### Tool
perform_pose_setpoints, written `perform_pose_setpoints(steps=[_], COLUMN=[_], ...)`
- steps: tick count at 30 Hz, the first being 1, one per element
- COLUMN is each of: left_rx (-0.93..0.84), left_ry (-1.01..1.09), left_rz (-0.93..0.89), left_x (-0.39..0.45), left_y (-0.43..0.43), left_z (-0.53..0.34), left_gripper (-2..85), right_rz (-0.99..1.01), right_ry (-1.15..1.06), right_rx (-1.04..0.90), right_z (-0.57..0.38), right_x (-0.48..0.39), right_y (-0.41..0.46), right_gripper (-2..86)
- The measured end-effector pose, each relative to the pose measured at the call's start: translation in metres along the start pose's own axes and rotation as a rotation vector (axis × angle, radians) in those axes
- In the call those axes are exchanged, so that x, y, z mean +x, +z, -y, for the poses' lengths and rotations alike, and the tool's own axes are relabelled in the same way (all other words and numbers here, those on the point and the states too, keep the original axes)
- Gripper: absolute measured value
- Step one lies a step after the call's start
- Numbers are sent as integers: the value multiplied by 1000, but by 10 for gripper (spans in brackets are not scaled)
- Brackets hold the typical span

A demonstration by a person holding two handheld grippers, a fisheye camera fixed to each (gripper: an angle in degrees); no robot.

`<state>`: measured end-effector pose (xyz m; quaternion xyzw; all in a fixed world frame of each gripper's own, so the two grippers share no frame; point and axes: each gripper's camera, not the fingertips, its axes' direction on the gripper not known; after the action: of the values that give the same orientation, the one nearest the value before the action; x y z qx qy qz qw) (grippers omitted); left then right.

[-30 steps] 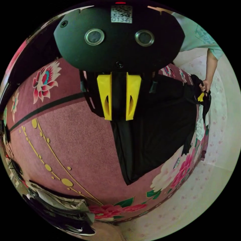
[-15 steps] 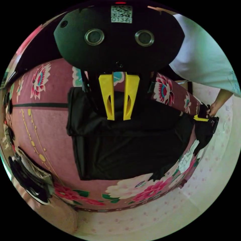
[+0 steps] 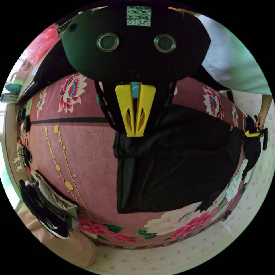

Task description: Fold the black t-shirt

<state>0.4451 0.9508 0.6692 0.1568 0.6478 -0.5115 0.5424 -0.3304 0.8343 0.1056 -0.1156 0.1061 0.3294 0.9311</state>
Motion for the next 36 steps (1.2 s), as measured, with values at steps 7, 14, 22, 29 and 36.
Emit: perform_pose_setpoints(steps=[7,14,22,29,36], left_rx=[-101,52,-37,88,-14], left_ry=[-129,-132,-185,-189,-221], left_rz=[-24,-90,14,-7,-39], left_x=[-22,-11,-14,-5,-13], left_y=[23,-9,10,-14,-3], left_z=[54,54,91,85,101], left_gripper=[-4,-4,-4,-3,-2], right_rz=[4,-42,203,281,254], right_ry=[-85,29,62,102,48], right_rx=[-75,50,-65,67,-16], right_z=[55,62,120,113,109], right_x=[-10,32,61,89,58], right_y=[26,-14,34,-7,19], right_gripper=[1,1,1,2,6])
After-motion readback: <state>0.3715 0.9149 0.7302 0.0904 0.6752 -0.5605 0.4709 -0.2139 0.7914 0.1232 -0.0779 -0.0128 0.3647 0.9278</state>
